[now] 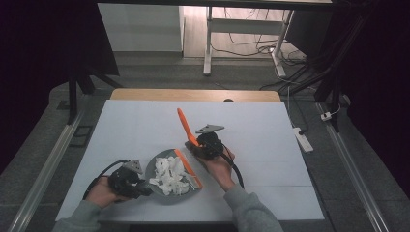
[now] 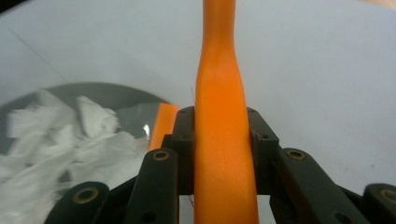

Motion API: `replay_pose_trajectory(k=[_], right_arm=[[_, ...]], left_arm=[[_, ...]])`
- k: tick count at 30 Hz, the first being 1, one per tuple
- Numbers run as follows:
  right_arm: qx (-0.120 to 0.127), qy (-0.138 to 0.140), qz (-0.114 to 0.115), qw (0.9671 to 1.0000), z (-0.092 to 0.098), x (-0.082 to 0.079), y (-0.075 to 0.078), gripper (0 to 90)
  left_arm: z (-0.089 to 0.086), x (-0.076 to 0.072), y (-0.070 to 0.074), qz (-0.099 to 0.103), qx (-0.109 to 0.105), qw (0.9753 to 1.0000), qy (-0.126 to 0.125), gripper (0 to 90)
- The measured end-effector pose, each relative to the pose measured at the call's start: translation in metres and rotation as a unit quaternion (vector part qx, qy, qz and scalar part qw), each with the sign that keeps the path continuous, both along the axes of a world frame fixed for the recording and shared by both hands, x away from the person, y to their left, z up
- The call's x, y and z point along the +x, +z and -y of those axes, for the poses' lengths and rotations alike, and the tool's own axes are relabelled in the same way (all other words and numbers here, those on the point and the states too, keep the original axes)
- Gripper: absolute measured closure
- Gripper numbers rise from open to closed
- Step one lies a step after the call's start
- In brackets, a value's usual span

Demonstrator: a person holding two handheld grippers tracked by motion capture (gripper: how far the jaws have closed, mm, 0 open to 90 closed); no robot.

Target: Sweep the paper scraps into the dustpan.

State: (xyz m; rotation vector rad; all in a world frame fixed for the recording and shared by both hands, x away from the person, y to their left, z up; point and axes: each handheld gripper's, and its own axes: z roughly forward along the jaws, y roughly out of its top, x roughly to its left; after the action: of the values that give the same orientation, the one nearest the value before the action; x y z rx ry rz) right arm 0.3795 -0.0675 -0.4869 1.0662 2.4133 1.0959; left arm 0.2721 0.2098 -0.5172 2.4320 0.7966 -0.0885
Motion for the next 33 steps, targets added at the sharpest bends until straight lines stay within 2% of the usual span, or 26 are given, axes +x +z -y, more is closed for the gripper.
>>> replay_pose_trajectory(k=[2,5,10,12,14,15,17,19,22,26,33], right_arm=[[-0.005,-0.007,-0.006,0.9999,-0.004,0.003,-0.008,70.4],[-0.004,-0.007,-0.008,0.9999,-0.012,0.0,-0.01,70.4],[-0.011,0.019,-0.007,0.9997,-0.03,-0.015,-0.01,70.4],[0.005,0.025,-0.011,0.9996,-0.034,-0.022,-0.008,70.5],[0.036,0.045,-0.035,0.9977,-0.036,-0.028,-0.004,70.4],[0.042,0.055,-0.039,0.9968,-0.038,-0.032,-0.002,70.4],[0.04,0.074,-0.029,0.996,-0.044,-0.04,0.003,70.4],[0.05,0.083,-0.02,0.9951,-0.044,-0.043,0.01,70.4],[0.059,0.072,0.001,0.9956,-0.036,-0.039,0.023,70.4],[0.061,0.05,0.014,0.9968,-0.018,-0.031,0.034,70.4],[0.056,0.024,0.008,0.9981,0.002,-0.018,0.031,70.4]], left_arm=[[0.0,0.0,0.0,0.0,0.0,1.0,0.0,61.3],[0.0,0.0,0.0,0.001,-0.001,1.0,0.0,61.3],[0.0,0.0,0.0,0.001,0.001,1.0,0.0,61.3],[0.0,0.0,0.0,0.001,0.002,1.0,0.0,61.3],[0.001,0.0,-0.001,0.0,0.001,1.0,0.001,61.3],[0.001,0.0,-0.001,0.0,0.001,1.0,0.001,61.3],[0.001,0.0,-0.002,-0.001,0.002,1.0,0.001,61.3],[0.001,0.0,-0.002,0.0,0.003,1.0,0.001,61.3],[0.001,0.0,-0.002,0.0,0.003,1.0,0.0,61.3],[0.001,0.0,-0.003,-0.003,0.003,1.0,0.001,61.3],[0.001,0.0,-0.003,-0.003,0.003,1.0,0.002,61.3]])
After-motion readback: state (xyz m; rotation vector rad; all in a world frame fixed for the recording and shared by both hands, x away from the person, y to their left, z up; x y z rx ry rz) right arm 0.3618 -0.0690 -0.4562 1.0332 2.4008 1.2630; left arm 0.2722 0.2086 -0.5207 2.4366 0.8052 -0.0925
